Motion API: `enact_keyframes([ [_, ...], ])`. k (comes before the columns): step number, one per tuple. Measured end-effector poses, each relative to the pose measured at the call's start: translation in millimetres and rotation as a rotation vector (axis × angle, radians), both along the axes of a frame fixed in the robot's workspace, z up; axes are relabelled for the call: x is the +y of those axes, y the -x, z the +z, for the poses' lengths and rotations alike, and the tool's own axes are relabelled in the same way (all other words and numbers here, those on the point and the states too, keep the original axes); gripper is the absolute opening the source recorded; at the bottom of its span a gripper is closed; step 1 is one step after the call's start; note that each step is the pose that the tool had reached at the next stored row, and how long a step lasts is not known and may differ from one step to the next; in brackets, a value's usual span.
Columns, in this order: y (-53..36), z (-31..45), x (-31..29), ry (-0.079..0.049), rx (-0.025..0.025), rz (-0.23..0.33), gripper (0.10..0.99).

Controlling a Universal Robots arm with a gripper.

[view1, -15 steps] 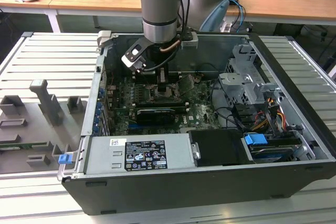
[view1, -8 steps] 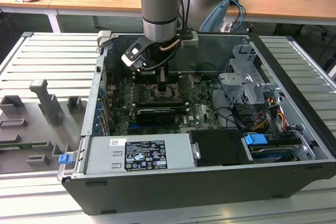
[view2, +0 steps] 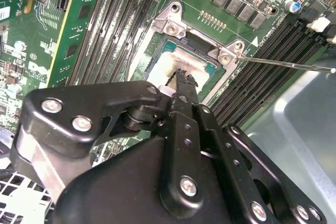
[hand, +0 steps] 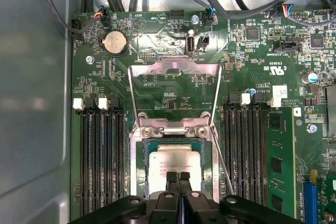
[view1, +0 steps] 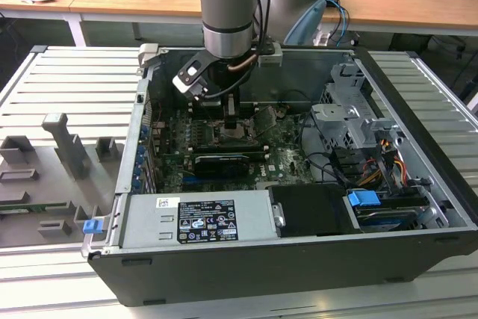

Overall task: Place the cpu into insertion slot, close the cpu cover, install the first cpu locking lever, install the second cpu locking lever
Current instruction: 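Place the cpu into insertion slot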

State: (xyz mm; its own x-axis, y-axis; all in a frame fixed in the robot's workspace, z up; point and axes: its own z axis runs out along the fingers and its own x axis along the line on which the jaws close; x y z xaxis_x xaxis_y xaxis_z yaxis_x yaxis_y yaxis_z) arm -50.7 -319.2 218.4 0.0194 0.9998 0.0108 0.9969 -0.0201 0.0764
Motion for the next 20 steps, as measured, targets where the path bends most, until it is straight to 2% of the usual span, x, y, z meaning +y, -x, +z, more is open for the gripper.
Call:
enact_keyframes([
  [20, 0.1, 8.8, 0.0, 0.0, 0.0002, 0.0, 0.106],
])
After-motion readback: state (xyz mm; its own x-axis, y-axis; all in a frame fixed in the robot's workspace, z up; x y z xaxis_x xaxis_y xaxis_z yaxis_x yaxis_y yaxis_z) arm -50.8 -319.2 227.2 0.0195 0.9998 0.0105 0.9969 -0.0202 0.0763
